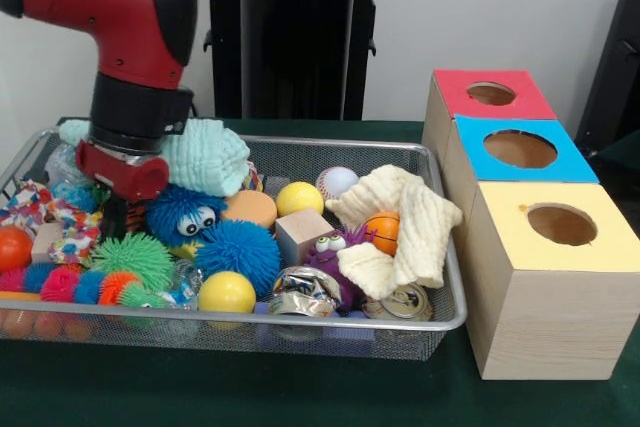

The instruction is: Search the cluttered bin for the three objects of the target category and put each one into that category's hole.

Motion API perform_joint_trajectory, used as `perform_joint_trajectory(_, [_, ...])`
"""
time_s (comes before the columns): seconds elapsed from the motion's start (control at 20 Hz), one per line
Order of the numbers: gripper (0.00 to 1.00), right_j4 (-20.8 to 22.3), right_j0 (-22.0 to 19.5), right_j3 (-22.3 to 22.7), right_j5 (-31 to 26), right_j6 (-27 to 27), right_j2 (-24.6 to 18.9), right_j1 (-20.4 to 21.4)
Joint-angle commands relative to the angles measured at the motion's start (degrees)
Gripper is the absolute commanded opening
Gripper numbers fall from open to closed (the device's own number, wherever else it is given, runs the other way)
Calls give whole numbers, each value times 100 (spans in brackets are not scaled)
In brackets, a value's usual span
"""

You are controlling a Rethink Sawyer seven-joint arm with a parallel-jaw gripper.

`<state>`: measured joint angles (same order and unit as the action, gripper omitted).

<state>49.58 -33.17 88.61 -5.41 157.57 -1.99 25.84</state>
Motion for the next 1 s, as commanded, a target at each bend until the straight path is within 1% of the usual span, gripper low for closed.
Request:
perform_joint_trajectory(0.05, [0, -274, -611, 459, -725, -699, -801, -213])
perform_joint_trajectory(0.5, [0, -339, -812, 737, -1086, -957, -985, 75])
perform_joint_trajectory(0.65, [0, -416, -936, 911, -1206, -1052, -1157, 194])
perform_joint_trajectory(0.8, [0, -490, -1030, 988, -1318, -1086, -1299, 219])
perform_joint_trajectory(0.85, [100, -518, -1068, 1021, -1336, -1040, -1354, 229])
perform_joint_trajectory(1.0, [100, -578, -1134, 1064, -1337, -1008, -1444, 244])
